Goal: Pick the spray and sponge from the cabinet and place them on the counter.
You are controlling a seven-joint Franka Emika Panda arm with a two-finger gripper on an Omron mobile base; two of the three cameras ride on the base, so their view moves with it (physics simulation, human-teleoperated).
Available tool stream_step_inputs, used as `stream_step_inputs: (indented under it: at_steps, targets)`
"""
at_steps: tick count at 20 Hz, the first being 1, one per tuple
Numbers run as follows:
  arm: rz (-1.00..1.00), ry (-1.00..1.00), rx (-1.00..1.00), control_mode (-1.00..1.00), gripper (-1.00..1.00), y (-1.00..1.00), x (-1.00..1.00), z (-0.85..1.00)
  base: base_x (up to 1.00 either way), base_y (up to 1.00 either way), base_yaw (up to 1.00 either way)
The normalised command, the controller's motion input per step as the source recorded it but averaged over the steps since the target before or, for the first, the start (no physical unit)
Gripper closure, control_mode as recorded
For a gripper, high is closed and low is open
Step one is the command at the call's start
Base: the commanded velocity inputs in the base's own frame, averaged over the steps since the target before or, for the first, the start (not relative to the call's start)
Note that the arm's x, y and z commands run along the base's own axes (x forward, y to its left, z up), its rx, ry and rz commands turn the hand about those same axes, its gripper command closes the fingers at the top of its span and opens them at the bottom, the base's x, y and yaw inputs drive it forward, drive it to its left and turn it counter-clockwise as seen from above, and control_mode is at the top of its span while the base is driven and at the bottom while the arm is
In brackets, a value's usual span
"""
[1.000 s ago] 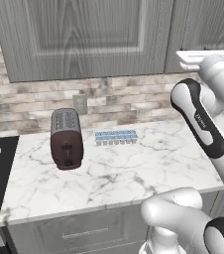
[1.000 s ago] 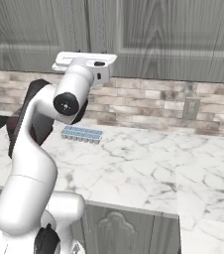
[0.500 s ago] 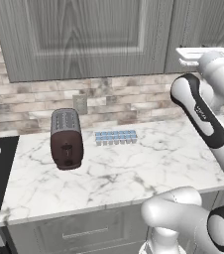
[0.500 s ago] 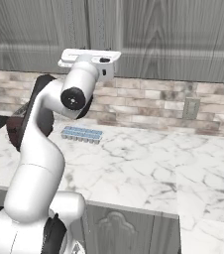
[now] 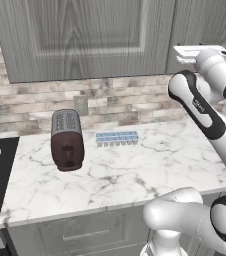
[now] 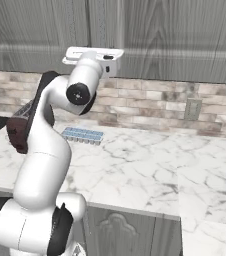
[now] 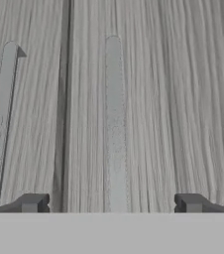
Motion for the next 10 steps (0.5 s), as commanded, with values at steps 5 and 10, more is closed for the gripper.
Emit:
stream_step_inputs:
  at_steps: [5,10]
  targets:
    - [0.00,0.00,0.00,-1.00,-1.00,-0.03,0.24,0.00,0.00,0.00,0.00]
    - [0.00,0.00,0.00,-1.00,-1.00,0.00,0.27,0.01,0.00,0.00,0.00]
